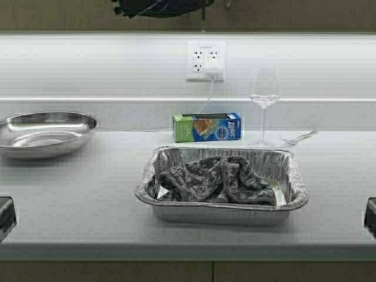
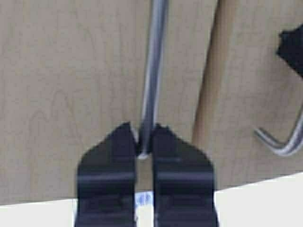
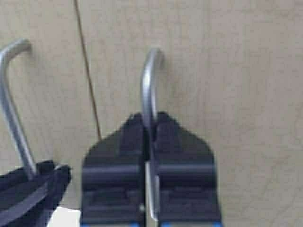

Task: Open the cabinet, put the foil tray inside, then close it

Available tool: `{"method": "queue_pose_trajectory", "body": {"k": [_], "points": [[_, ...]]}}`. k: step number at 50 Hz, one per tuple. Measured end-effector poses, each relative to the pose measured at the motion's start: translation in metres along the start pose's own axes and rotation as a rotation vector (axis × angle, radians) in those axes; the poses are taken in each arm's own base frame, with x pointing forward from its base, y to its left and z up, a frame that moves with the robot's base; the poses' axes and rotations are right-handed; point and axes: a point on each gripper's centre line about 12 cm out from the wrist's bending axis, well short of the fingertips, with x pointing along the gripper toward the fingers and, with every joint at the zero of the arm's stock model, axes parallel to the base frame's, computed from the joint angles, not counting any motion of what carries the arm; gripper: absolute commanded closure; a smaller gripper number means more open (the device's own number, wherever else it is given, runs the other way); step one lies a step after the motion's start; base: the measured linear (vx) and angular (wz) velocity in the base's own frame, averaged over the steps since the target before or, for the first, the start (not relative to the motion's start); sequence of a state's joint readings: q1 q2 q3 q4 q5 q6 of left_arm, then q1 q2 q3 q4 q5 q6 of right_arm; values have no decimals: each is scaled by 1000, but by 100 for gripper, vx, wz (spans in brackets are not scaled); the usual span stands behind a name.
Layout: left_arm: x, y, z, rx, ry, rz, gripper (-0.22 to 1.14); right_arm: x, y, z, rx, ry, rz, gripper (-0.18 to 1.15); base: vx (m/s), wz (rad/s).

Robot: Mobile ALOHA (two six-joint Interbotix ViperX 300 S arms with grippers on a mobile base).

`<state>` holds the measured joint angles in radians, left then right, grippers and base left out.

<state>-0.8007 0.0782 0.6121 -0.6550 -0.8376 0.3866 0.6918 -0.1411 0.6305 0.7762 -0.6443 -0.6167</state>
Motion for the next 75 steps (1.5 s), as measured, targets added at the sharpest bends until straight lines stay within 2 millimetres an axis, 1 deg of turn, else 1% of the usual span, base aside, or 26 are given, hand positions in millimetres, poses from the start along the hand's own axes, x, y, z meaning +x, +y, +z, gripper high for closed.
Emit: {"method": "queue_pose_trajectory", "body": {"k": [7,13,19,24,33,40,45,49,61,65,67,68,71,75], "points": [[-34,11,8,7,20,-22,88,-28,-6,4,-29,36,47,90,-1,0],[-60,19,14,14,43,-44,88,-50,-10,9,-53,62,94,90,-3,-2],[-84,27,21,35,81,-78,88,-67,-16,10,-53,92,133,90,-5,-3],[-99,32,28,57,110,-112,88,-78,-24,11,-51,122,157,90,-8,-3],[-120,56,38,83,191,-133,88,-92,-38,17,-52,166,189,90,-11,-2],[-133,80,46,93,220,-109,88,-101,-56,23,-75,195,191,90,-14,-1],[-138,91,49,90,248,-93,88,-106,-65,23,-82,226,190,90,-16,-4],[-140,105,51,107,271,-68,88,-108,-73,23,-84,246,180,90,-17,-7],[-147,130,59,119,283,0,88,-107,-96,24,-80,263,109,90,-16,-5],[-147,135,59,116,288,17,85,-107,-100,23,-86,264,93,83,-10,-3],[-147,137,59,115,289,25,79,-106,-102,23,-90,268,87,73,-8,-2],[-147,137,59,113,286,27,75,-106,-102,23,-91,268,85,66,-7,-2],[-147,139,60,107,290,33,55,-106,-104,23,-105,274,86,41,-5,-2],[-150,136,57,108,324,9,19,-108,-104,24,-133,299,107,6,-3,0]]}}
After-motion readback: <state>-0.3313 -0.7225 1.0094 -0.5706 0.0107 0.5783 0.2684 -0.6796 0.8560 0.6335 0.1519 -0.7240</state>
